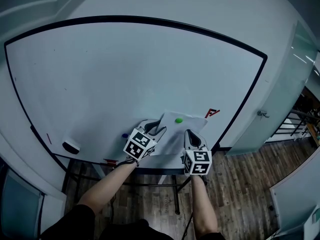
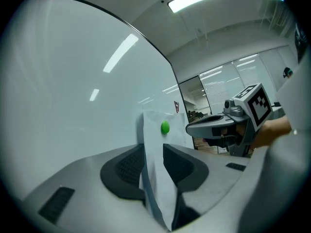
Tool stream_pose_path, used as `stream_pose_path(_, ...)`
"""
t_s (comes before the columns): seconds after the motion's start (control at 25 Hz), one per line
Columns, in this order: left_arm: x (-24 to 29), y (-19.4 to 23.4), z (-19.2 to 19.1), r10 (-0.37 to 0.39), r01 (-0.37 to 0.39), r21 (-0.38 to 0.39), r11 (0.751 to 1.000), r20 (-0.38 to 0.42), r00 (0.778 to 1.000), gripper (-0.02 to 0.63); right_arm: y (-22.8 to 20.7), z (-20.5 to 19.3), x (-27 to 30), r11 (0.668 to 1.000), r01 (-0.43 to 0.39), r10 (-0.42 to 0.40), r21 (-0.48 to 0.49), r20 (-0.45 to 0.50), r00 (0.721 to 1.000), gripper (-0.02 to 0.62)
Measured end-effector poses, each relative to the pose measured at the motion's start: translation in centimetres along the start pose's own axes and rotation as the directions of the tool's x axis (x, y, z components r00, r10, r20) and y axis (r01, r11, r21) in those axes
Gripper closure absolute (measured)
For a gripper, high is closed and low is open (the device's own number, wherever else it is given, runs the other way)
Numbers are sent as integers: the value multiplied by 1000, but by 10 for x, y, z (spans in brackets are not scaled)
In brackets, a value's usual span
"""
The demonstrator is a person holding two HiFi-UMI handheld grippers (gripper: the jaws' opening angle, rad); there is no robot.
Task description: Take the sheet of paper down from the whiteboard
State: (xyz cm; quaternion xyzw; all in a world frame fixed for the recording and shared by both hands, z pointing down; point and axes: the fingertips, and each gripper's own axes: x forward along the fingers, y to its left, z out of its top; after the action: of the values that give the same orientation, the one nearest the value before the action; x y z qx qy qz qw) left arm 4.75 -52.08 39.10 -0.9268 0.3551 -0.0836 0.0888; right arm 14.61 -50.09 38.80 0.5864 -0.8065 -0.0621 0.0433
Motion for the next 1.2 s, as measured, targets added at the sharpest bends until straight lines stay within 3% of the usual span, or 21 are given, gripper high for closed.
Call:
stream_pose_path(0.16,6,-1,2,-11,11,4,1000,3,1000,497,-2,0,5,1000,6,-6,3,5,1000,571)
stream_pose_path(0.44,6,7,-1,-2,2,-10,1000,2,1000,583,-2,6,14,1000,5,-6,12,31,1000,571)
stream_pose_path(0.96,4,7,-2,-23,25,-51,998,35,999,584,8,12,19,1000,25,-25,-13,37,999,570)
stream_pose_path(1.2,4,5,-4,-65,69,-76,995,51,997,584,10,14,23,999,45,-45,-8,41,998,568)
